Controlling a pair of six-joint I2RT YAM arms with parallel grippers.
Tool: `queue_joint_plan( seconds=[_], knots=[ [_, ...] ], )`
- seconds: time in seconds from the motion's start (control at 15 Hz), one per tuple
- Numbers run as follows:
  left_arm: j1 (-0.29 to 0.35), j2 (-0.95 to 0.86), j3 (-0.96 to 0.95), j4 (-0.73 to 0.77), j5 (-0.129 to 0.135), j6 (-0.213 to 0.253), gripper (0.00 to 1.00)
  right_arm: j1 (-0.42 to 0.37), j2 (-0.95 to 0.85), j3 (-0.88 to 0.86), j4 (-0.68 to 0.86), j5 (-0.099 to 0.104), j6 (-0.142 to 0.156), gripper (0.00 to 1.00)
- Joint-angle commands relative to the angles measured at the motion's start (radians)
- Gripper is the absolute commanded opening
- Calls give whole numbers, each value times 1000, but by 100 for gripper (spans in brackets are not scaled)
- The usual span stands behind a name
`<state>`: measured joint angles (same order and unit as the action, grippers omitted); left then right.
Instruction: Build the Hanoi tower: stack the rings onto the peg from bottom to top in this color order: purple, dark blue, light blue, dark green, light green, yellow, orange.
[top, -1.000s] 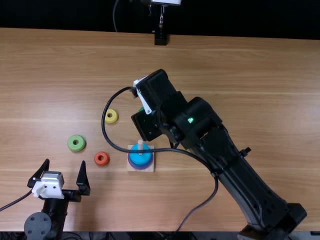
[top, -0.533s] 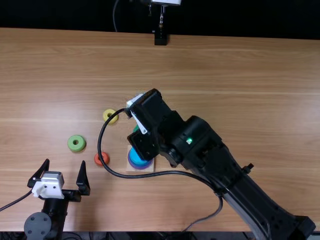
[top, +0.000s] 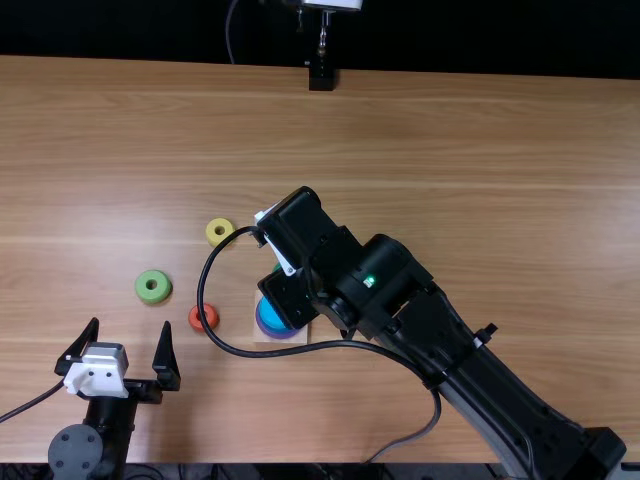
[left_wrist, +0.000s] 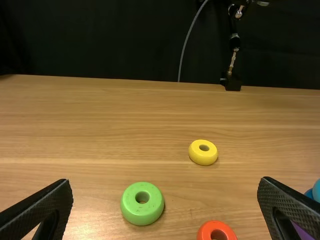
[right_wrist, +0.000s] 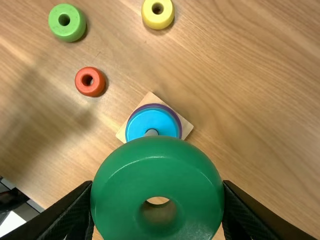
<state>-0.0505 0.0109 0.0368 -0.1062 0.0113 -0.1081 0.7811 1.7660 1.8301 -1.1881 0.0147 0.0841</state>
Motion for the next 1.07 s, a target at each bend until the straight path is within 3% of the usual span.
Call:
queue_joint_plan(
  seconds=[0.0,1.0],
  knots=[
    [12,-11,-37,-4,0,7,100,14,-34,-6,7,-4,4,0],
    [12,-11,-37,-4,0,7,100,33,-34,-17,55,-2,6,0]
  ],
)
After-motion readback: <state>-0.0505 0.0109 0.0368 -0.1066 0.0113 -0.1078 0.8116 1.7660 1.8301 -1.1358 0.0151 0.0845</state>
